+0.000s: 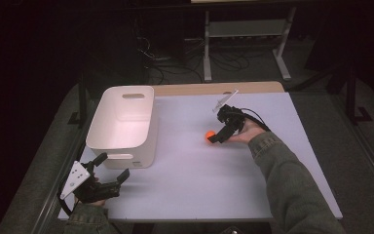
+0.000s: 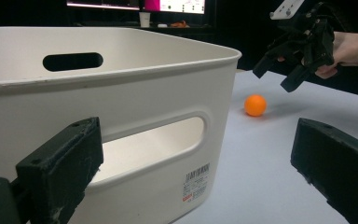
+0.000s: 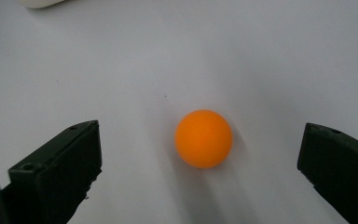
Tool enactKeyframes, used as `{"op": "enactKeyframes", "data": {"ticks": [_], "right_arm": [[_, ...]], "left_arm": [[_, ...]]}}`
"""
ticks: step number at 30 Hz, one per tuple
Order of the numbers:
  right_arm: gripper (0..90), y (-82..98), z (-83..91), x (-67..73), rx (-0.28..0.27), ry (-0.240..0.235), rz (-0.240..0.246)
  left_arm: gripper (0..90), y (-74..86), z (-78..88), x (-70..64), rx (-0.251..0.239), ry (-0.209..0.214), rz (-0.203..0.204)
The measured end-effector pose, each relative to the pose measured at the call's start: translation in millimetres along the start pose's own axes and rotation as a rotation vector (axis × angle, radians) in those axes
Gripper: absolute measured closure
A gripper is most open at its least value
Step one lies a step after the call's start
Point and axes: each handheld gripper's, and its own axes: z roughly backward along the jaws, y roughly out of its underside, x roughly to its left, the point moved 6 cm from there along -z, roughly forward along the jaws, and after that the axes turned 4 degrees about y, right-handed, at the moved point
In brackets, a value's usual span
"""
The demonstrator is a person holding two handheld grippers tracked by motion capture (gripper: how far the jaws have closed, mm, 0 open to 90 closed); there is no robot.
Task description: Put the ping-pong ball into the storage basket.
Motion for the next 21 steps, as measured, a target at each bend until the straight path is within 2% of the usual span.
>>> {"op": "enactKeyframes", "data": {"ticks": [21], "right_arm": [[0.2,6.5,-12.3,-3.4,0.059,-0.035,0.011]], "left_arm": [[1.7,0.1,-0.4,-0.1,0.001,-0.001,-0.001]]}}
